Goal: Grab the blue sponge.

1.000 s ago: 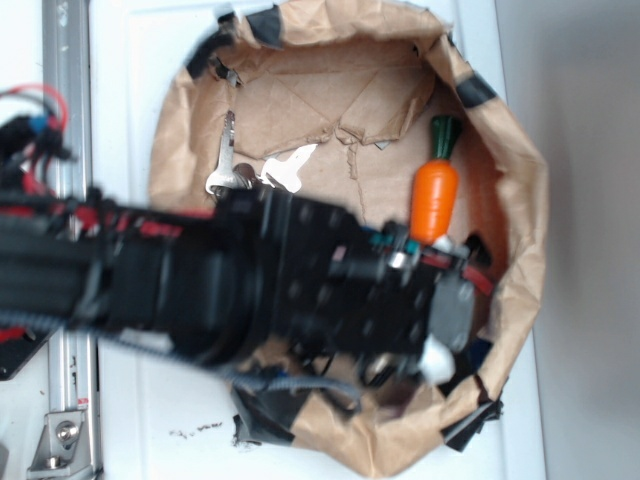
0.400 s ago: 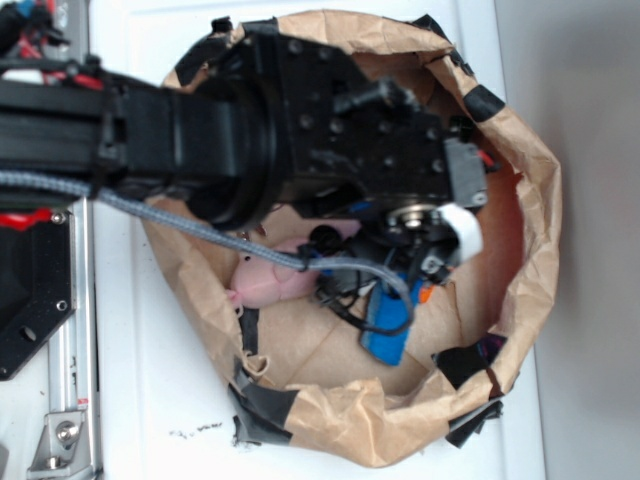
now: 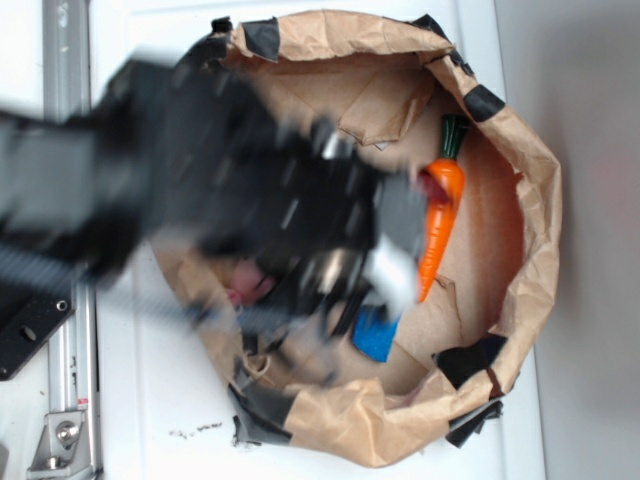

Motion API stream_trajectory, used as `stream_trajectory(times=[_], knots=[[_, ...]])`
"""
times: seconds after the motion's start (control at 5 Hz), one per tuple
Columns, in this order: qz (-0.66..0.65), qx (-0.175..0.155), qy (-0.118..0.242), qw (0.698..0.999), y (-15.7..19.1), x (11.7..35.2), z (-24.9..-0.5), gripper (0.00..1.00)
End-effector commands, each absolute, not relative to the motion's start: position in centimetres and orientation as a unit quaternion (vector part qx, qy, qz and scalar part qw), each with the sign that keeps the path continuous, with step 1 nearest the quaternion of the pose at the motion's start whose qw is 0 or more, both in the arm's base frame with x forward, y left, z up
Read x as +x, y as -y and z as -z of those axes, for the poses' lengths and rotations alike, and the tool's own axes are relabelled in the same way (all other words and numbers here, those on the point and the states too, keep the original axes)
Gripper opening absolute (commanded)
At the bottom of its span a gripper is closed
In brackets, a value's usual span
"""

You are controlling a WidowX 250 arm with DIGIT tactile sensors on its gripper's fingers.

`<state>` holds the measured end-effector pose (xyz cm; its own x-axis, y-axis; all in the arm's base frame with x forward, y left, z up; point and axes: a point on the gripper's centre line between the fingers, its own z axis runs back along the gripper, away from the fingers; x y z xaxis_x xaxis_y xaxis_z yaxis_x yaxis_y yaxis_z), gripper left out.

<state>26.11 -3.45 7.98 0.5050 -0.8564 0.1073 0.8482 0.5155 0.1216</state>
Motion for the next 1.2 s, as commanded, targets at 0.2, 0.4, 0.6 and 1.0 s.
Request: stream_trajectory(times=[0.2, 0.4, 0.6, 1.0], knots=[[0.659, -0.010, 0.041, 0.751, 5.7, 27.8, -6.6, 1.00], [0.656, -0.011, 0.050, 0.753, 5.6, 28.2, -5.3, 1.00], [0.644, -0.001, 0.027, 0.765, 4.8, 28.1, -2.9, 1.00], [0.438, 0.023, 0.073, 0.896, 2.4, 28.6, -2.6, 0.00]])
